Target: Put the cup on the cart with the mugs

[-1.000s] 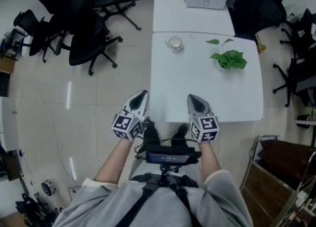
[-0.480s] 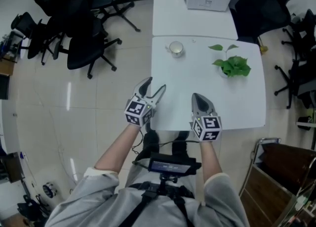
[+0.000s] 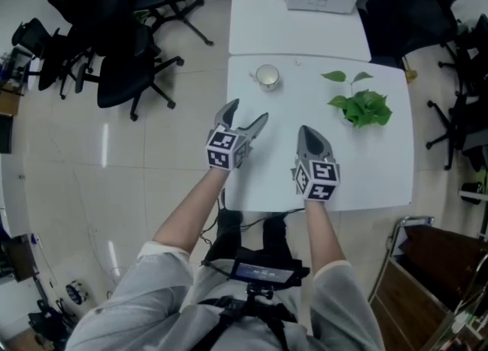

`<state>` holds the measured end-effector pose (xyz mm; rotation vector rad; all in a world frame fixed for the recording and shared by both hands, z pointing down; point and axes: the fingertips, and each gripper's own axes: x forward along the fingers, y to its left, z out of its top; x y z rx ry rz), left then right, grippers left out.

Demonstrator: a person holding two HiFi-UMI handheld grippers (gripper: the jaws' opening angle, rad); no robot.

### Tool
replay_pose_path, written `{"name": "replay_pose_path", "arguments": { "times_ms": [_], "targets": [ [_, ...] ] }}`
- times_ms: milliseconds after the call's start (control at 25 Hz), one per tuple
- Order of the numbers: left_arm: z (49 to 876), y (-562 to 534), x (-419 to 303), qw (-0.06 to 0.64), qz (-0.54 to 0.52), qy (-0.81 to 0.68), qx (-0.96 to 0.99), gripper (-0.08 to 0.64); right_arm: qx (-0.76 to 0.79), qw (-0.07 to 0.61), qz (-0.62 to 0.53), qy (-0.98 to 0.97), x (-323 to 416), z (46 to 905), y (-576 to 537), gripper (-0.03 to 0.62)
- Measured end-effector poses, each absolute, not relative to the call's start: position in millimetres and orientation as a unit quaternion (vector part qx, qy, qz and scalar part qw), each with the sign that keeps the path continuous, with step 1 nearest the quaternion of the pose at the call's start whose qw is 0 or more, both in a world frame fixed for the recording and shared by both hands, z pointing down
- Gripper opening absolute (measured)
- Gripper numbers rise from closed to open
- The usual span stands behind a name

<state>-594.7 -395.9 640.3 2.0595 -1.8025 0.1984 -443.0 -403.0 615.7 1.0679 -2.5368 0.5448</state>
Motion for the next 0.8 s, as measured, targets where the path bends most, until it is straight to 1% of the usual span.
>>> {"name": "replay_pose_path", "arguments": {
  "times_ms": [80, 320, 520, 600, 800],
  "targets": [
    [649.1, -410.4, -594.1, 0.197, 0.076, -0.641, 0.738, 0.390, 0.377, 0.166, 0.190, -0.891, -448.7, 621.6, -413.5, 0.006],
    [677.3, -449.5, -597.9, 0.204, 0.082, -0.636, 0.740, 0.426, 0.390, 0.175, 0.186, -0.885, -468.0, 648.9, -439.2, 0.006],
    [710.9, -475.2, -605.2, 0.215, 0.089, -0.637, 0.735, 0.427, 0.392, 0.177, 0.190, -0.882, -476.7, 673.1, -458.9, 0.006],
    [721.9, -483.8, -608.2, 0.217, 0.093, -0.637, 0.734, 0.440, 0.394, 0.175, 0.192, -0.882, -479.9, 680.3, -467.2, 0.006],
    [732.8, -499.2, -612.3, 0.216, 0.096, -0.638, 0.733, 0.440, 0.394, 0.173, 0.199, -0.880, -489.7, 694.1, -481.2, 0.006]
  ]
}}
